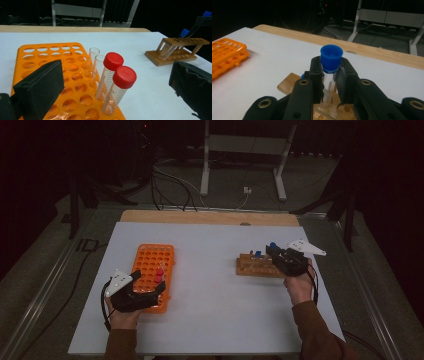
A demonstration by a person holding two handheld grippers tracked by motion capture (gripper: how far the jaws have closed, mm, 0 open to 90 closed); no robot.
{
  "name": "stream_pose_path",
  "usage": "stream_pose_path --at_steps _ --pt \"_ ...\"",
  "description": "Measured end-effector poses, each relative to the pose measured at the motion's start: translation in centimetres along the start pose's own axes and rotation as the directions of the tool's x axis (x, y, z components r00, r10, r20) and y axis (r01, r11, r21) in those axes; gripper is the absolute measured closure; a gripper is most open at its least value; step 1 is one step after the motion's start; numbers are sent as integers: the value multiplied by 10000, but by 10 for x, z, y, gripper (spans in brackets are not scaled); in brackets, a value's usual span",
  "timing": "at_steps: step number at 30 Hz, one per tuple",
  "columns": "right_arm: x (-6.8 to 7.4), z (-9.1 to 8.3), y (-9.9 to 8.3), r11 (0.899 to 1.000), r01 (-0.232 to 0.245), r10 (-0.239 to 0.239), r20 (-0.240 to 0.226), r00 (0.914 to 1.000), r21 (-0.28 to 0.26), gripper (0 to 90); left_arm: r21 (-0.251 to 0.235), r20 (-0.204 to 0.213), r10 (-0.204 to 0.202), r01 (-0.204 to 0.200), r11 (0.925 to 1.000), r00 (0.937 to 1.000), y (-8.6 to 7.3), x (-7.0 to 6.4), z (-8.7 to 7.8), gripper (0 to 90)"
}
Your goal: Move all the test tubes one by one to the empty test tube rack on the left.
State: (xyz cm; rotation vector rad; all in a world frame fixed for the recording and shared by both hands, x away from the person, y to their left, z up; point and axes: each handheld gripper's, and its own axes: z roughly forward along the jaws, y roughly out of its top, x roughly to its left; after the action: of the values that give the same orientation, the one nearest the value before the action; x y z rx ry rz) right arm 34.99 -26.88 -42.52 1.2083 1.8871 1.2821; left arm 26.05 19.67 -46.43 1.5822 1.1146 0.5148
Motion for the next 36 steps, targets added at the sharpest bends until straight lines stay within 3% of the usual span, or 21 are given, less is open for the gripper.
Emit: stream_pose_path --at_steps 15,27,36 --pt "3 -20 14 9991 159 -163 -99 9998 -381 763 -126 -87 119 -120 9998 9999 3 -3 -2 7" --pt "21 -30 15 9983 436 -464 -738 9962 -393 763 -153 -145 356 -358 9992 9993 4 -8 -2 7" --pt "41 -29 13 9968 748 -779 -1342 9879 -283 763 -206 -153 587 -590 9980 9982 7 -14 -1 7"
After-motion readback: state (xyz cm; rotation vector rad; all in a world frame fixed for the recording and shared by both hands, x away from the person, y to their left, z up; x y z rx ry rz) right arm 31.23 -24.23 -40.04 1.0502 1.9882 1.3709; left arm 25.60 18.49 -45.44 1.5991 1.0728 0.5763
